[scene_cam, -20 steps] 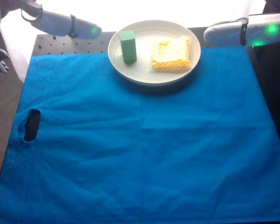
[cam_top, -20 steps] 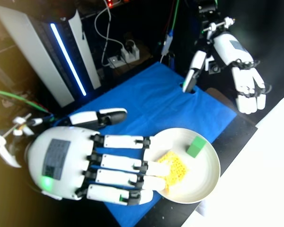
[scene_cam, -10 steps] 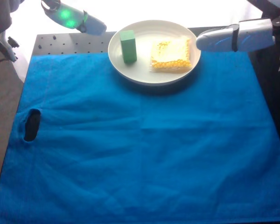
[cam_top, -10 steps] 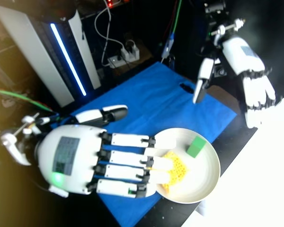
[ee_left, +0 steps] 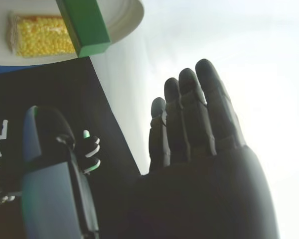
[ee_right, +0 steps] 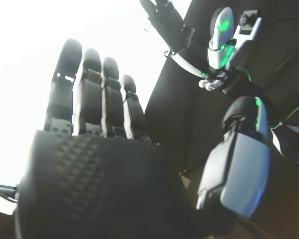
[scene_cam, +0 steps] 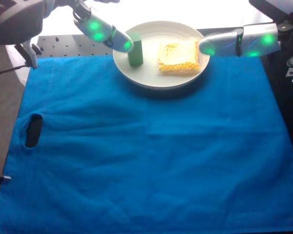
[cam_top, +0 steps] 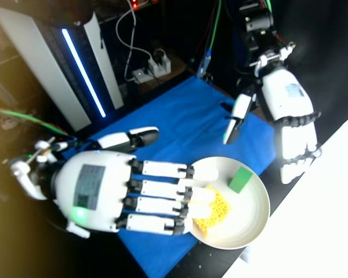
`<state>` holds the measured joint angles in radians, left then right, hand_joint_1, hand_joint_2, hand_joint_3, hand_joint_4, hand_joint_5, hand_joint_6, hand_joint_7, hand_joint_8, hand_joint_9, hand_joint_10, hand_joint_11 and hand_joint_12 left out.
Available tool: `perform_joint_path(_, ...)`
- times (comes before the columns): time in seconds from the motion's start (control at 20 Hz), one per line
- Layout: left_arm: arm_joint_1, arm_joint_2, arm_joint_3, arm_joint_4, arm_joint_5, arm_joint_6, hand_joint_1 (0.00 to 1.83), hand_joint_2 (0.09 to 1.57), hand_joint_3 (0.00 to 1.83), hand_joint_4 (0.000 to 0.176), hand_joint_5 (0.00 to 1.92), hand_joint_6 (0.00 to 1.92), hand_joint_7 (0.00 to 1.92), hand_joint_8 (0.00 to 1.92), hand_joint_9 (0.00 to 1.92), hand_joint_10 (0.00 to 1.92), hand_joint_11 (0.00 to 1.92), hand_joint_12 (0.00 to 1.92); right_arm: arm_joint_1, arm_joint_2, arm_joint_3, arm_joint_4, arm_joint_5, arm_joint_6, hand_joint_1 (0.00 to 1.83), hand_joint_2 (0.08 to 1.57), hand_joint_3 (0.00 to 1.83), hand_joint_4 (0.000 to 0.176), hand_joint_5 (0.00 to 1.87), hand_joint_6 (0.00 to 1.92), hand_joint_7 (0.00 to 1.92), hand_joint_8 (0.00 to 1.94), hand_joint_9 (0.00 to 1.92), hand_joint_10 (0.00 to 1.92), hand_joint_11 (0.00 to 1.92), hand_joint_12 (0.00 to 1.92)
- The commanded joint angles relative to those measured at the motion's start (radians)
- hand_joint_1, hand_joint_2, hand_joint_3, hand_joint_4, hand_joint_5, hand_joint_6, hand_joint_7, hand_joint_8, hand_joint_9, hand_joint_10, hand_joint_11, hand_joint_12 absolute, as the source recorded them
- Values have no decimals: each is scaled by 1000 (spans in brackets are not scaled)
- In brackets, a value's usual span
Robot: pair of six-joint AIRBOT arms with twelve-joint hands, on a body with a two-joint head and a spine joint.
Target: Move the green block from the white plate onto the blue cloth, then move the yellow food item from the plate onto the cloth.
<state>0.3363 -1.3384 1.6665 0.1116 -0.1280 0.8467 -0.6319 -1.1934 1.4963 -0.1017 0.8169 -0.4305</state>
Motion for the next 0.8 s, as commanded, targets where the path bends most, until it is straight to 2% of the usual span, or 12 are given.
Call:
perform_joint_path(0.0, -14, -7, 7, 10, -85, -2, 809, 819, 4, 9, 336, 3, 425, 5, 383, 4, 1, 766, 20, 0, 3, 27, 122, 5, 375, 896, 5, 87, 128, 1, 268, 4, 213, 2, 0, 916)
perform_joint_path(0.05, -16, -14, 11, 33, -64, -2, 857, 867, 12, 11, 350, 4, 450, 7, 408, 9, 0, 829, 20, -1, 4, 26, 122, 5, 384, 895, 3, 89, 129, 1, 271, 5, 217, 4, 0, 909)
perform_joint_path(0.1, -18, -26, 19, 61, -41, -2, 852, 894, 10, 32, 362, 4, 468, 6, 411, 6, 0, 861, 20, -2, 4, 25, 122, 5, 375, 861, 0, 98, 137, 1, 277, 3, 215, 2, 0, 850)
perform_joint_path(0.2, -19, -46, 33, 88, -20, -2, 850, 865, 0, 4, 341, 0, 444, 0, 386, 1, 0, 858, 20, -3, 3, 24, 122, 5, 370, 861, 0, 84, 138, 1, 262, 0, 203, 0, 0, 833)
perform_joint_path(0.25, -19, -57, 40, 88, -17, -2, 843, 869, 0, 2, 337, 0, 452, 4, 416, 12, 16, 872, 20, -5, 3, 24, 122, 5, 369, 852, 0, 89, 141, 1, 267, 1, 184, 4, 0, 767)
perform_joint_path(0.35, -19, -69, 46, 88, -20, -2, 832, 851, 0, 10, 345, 5, 477, 11, 461, 25, 8, 870, 20, -6, 3, 22, 122, 5, 379, 851, 0, 86, 138, 1, 264, 2, 190, 4, 0, 855)
perform_joint_path(0.5, -19, -82, 52, 88, -23, -2, 835, 794, 0, 0, 381, 4, 489, 1, 462, 2, 92, 837, 20, -10, 3, 21, 122, 5, 375, 872, 8, 69, 139, 0, 280, 7, 223, 15, 0, 866)
perform_joint_path(0.6, -18, -90, 59, 88, -23, -2, 922, 855, 16, 0, 373, 0, 483, 0, 488, 8, 156, 799, 20, -13, 3, 21, 122, 5, 369, 879, 2, 63, 141, 1, 284, 2, 238, 9, 0, 884)
perform_joint_path(0.65, -18, -96, 65, 89, -23, -2, 945, 890, 9, 0, 372, 0, 488, 0, 498, 5, 153, 802, 20, -15, 3, 21, 123, 5, 362, 877, 0, 68, 144, 0, 293, 2, 241, 6, 0, 870)
perform_joint_path(0.7, -18, -100, 69, 89, -23, -2, 927, 891, 4, 14, 368, 0, 493, 2, 492, 1, 161, 811, 20, -16, 3, 21, 123, 5, 368, 885, 4, 66, 141, 0, 290, 0, 245, 7, 0, 869)
perform_joint_path(0.75, -16, -104, 74, 89, -24, -2, 924, 866, 1, 15, 376, 0, 528, 2, 522, 4, 191, 878, 20, -18, 3, 21, 124, 5, 366, 889, 2, 67, 140, 0, 284, 2, 243, 4, 0, 908)
